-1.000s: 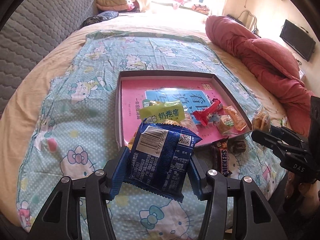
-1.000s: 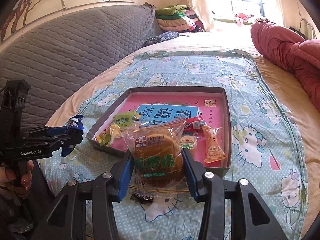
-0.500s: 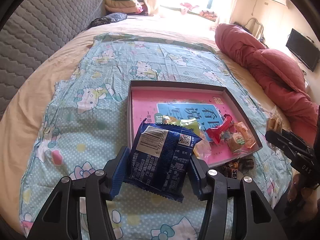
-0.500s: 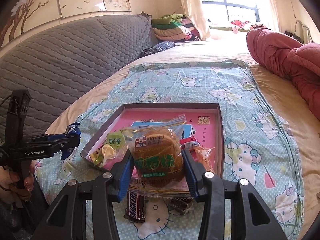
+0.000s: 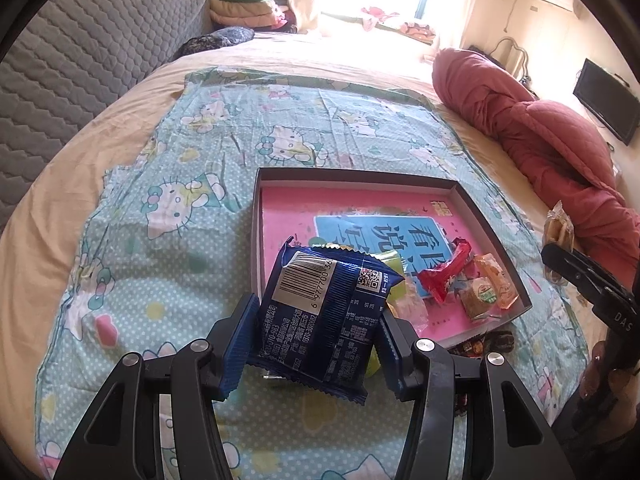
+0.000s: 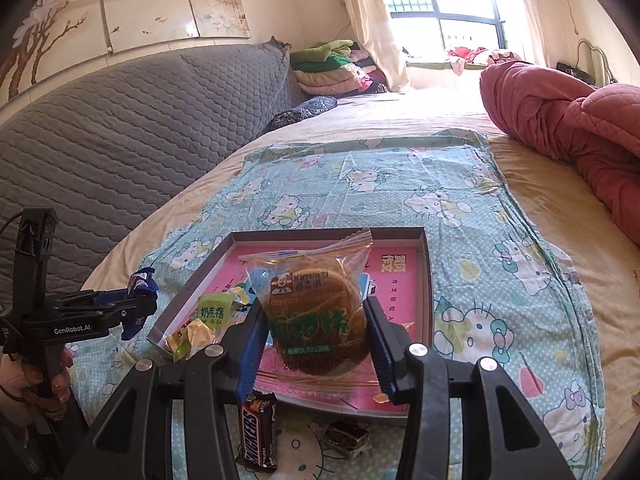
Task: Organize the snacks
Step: 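Lift the blue packet and bagged pastry and carry them over the tray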
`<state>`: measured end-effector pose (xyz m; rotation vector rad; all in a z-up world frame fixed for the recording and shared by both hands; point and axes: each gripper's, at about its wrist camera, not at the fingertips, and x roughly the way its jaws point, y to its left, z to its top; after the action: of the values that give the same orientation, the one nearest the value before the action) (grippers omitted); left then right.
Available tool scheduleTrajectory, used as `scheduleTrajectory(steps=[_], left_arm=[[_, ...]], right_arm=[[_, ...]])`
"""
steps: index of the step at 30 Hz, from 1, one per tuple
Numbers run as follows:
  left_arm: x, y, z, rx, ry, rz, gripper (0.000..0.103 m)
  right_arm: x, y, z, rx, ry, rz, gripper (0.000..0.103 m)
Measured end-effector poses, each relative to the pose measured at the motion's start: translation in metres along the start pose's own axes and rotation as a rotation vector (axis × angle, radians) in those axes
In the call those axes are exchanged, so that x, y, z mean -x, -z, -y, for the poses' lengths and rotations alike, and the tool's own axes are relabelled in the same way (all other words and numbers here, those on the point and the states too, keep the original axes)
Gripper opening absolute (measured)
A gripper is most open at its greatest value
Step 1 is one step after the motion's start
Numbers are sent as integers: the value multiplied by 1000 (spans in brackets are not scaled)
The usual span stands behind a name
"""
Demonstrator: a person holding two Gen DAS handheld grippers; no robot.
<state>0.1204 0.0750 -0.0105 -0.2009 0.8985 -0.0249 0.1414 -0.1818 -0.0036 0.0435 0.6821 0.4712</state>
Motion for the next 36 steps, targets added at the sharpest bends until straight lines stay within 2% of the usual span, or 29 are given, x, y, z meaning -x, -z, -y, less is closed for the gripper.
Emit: scheduleTrajectory(steps=[12,23,36], left_arm=[[-24,1,-13,16,-64,-40,57],[-47,7,7,-60,-93,-56,57],[-68,2,26,-93,-69,-63,57]], right_arm=[[-9,-6,1,15,2,-3,48],[-15,-3,14,-23,36,-22,48],[-29,3,11,-10,31,-67,48]])
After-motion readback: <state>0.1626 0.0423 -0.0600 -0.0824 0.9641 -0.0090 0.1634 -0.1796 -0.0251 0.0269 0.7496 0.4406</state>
